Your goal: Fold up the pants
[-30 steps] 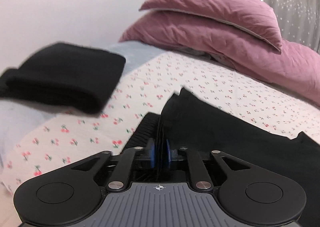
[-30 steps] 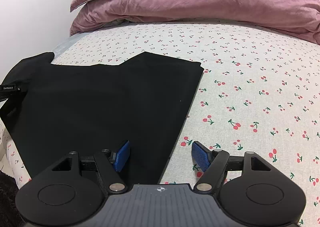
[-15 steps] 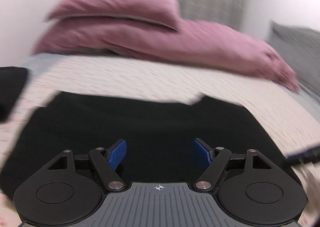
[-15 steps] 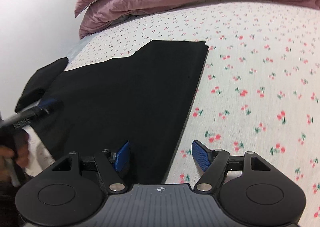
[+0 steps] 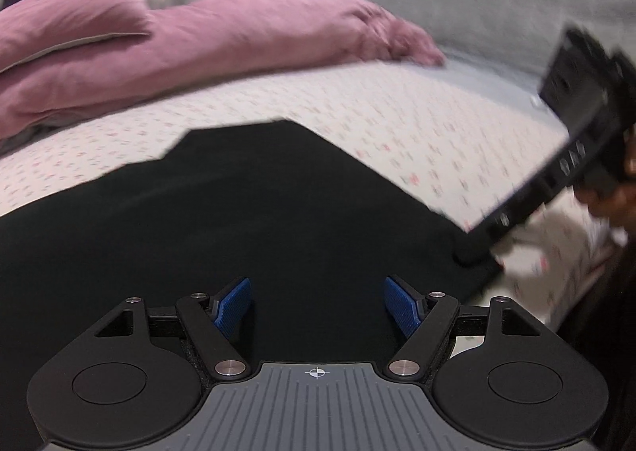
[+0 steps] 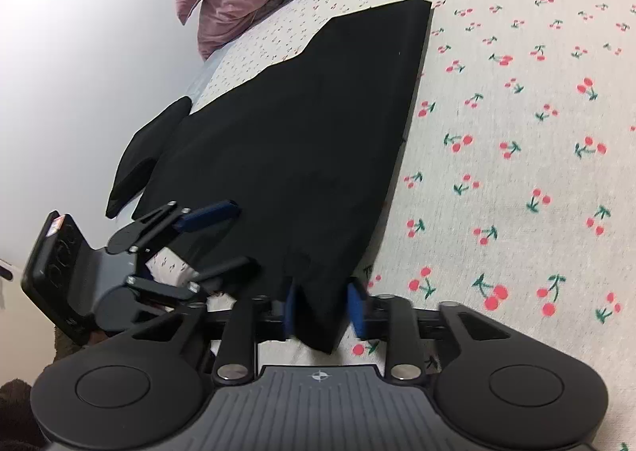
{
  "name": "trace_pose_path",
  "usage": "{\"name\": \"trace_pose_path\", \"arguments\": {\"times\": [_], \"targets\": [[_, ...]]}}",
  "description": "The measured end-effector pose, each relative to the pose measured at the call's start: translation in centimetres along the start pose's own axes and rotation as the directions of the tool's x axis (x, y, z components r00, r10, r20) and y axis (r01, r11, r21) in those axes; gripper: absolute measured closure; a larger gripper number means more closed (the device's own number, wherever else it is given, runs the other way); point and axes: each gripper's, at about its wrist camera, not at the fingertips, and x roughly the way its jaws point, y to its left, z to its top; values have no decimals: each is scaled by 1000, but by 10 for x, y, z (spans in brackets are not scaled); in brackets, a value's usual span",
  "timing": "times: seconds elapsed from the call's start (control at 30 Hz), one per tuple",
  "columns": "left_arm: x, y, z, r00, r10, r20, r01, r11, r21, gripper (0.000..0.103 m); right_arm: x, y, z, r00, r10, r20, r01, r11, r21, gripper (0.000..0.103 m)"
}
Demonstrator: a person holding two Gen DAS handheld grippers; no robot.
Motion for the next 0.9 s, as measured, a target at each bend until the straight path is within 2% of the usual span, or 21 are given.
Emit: {"name": "trace_pose_path", "arguments": {"times": [0.1,0.17,0.3,0.4,0.5,0.63,0.7,0.73,0.77,0.8,0.87,0.9], "targets": [[1,-10,-2,1000,3,3,-3,998,56,28,-2,1,2,1000,23,12,-24,999,26,90],[-3,-16,-2,999,-14,35,11,997,79,28,-6,5,5,999,45,30,-46,998,32,92],[-10,-29,-1,990,-97,98,84,988,130,28,-11,13,13,995,80,62,-82,996,30,92],[-11,-40,-2,982,-149,119,128,978,166,28,-9,17,20,992,100,74,-103,994,39,92],[-3,-52,0,981,-155,119,132,975,178,28,-15,15,27,989,121,85,-124,991,40,92],[5,-69,1,983,-129,134,101,974,201,28,-12,20,34,985,146,90,-149,988,29,90],[10,-72,2,987,-85,136,56,978,202,29,-10,19,38,983,166,81,-170,985,34,83],[13,-74,3,989,-61,138,32,979,199,31,-10,14,40,981,178,79,-182,982,43,82],[16,-73,5,989,-38,142,10,981,192,35,-10,9,42,980,182,82,-187,980,59,77],[19,-72,7,990,-16,140,-10,983,182,43,-11,3,43,980,179,89,-186,979,79,61],[23,-69,8,992,20,128,-40,987,154,49,-12,-10,49,984,135,115,-149,981,122,50],[25,-65,8,992,33,123,-50,989,138,52,-13,-16,51,986,110,123,-126,983,135,50]]}}
